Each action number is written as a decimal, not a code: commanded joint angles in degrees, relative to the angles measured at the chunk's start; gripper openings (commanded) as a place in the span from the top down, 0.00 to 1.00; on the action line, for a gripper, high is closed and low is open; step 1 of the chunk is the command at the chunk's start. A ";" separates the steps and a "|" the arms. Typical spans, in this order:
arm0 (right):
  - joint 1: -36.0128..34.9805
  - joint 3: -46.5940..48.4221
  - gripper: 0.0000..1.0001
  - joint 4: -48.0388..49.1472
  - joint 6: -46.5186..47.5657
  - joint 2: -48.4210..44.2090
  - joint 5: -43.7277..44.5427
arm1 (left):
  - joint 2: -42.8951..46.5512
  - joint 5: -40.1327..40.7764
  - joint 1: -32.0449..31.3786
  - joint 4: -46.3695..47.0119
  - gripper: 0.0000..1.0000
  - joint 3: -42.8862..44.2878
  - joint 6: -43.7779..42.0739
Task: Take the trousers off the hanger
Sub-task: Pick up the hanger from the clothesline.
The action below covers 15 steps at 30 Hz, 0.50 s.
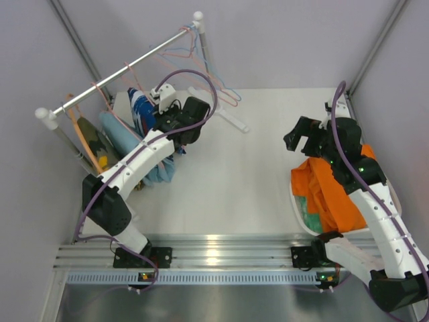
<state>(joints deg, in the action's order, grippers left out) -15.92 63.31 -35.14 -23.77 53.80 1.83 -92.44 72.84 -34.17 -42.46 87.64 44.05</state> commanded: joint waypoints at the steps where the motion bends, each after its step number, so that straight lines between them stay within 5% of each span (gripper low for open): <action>1: 1.07 1.12 0.00 2.96 -0.40 -0.10 -0.07 | 0.86 0.29 -0.02 5.01 1.00 1.04 -4.49; 15: 1.16 1.38 0.00 4.20 -0.93 0.60 -0.15 | 2.35 0.28 -3.18 11.25 1.00 9.39 -18.99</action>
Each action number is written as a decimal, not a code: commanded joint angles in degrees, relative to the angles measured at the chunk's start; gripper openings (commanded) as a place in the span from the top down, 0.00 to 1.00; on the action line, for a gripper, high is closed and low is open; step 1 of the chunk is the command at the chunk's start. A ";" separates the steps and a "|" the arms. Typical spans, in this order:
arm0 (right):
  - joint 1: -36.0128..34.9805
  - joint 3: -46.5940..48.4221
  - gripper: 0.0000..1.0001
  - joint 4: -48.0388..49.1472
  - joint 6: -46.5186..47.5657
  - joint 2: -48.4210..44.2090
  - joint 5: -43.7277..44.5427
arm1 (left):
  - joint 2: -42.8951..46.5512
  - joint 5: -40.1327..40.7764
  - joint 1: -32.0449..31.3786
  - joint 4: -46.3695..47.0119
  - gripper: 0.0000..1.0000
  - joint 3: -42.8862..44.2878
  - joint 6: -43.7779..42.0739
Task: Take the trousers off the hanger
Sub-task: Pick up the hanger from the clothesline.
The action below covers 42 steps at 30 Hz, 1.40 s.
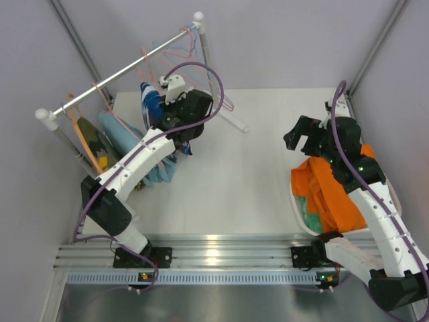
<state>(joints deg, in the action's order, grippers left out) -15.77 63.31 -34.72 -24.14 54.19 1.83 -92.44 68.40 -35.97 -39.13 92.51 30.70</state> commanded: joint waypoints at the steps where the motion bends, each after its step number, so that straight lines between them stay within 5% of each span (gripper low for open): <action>1: 1.09 1.47 0.00 3.96 -0.73 0.38 -0.24 | 2.70 5.07 -2.26 8.63 1.00 5.04 -6.78; 8: 1.09 1.99 0.00 4.40 -1.26 0.91 -0.77 | 4.90 4.64 -4.99 11.98 1.00 6.98 -13.20; 14: 1.09 2.26 0.00 4.31 -0.82 0.82 -0.16 | 8.07 2.18 -9.38 5.58 1.00 8.03 -9.54; 25: 1.09 3.31 0.00 2.47 -0.38 -0.40 0.99 | 16.23 -12.23 -12.46 -5.07 1.00 4.97 -0.90; 42: 1.09 -2.23 0.00 4.58 2.43 -5.06 -0.69 | 32.75 -40.96 -14.84 -8.24 1.00 0.48 -10.39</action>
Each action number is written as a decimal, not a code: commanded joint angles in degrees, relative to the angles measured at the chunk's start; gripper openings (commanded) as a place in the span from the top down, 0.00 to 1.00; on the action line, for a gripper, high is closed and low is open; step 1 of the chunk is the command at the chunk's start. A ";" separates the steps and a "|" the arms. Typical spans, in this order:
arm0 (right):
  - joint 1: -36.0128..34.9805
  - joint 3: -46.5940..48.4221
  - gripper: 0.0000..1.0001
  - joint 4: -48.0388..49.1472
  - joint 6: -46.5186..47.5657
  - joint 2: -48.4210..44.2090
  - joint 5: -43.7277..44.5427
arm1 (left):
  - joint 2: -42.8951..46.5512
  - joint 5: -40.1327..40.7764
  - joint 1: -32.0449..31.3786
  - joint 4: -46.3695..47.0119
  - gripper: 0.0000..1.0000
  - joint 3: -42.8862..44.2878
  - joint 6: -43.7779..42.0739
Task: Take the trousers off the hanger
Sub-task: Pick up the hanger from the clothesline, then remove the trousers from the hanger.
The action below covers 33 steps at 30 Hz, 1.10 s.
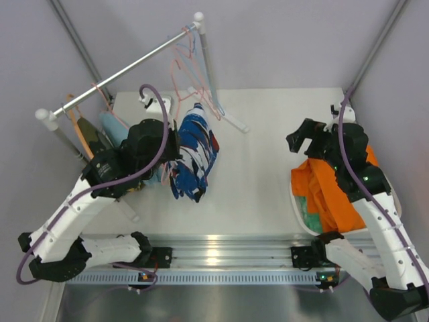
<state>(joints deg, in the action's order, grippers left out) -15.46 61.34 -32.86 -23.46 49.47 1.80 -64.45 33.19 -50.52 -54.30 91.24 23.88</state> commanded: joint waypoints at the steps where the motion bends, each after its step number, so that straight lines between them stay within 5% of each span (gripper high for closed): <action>1: 0.79 -0.17 0.00 2.63 1.75 -0.34 -0.40 | 5.29 -7.25 -0.28 6.76 1.00 1.83 -3.84; 11: 0.79 -0.78 0.00 3.24 -0.53 -0.69 0.22 | 9.60 -19.73 -0.28 6.93 1.00 3.06 -6.39; 21: 0.79 -5.01 0.00 11.15 17.47 -6.49 -9.63 | 3.02 -31.15 -0.28 18.17 1.00 2.27 -7.98; 33: 0.79 -3.86 0.00 12.03 17.93 -9.31 -13.75 | -11.30 -31.00 -0.54 30.66 1.00 7.36 -3.93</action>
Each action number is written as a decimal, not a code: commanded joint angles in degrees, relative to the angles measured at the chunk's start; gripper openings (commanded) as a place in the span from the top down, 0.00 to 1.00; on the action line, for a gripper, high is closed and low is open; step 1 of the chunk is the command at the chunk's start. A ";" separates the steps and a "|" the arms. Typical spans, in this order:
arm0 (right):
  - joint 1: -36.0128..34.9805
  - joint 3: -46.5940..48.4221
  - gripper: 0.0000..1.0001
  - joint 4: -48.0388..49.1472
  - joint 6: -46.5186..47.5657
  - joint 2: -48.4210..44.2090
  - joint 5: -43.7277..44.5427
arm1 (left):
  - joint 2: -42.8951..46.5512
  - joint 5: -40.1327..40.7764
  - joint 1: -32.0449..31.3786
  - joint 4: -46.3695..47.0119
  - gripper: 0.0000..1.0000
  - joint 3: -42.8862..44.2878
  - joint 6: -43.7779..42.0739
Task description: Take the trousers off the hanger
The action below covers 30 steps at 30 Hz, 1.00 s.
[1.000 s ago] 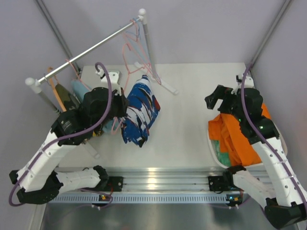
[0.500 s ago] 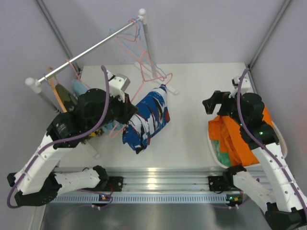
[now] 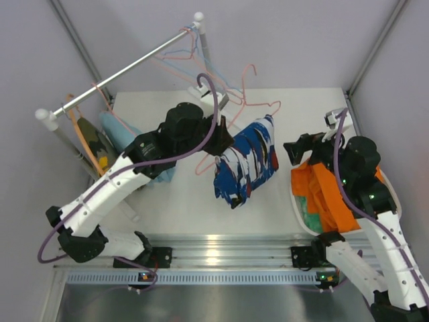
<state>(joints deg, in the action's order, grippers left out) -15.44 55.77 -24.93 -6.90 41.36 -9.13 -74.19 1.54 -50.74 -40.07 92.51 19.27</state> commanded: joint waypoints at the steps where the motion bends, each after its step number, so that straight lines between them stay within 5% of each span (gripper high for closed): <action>1: 0.76 1.71 0.00 4.79 1.53 -1.11 -3.87 | -2.70 1.27 -0.41 16.95 1.00 6.89 0.60; 16: -1.08 4.43 0.00 13.94 -2.95 5.48 -8.71 | -23.45 13.92 -0.85 18.81 1.00 26.83 3.49; 23: -5.21 5.31 0.00 14.82 10.37 9.34 -7.14 | -29.86 15.59 -0.94 18.63 1.00 32.82 3.50; 30: -7.14 6.63 0.00 16.92 12.44 11.81 -6.08 | -32.77 18.76 -0.94 20.12 1.00 35.81 2.71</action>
<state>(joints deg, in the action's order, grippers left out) -21.26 59.05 -13.34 2.76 53.10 -15.00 -108.47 16.88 -51.48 -33.28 122.80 22.39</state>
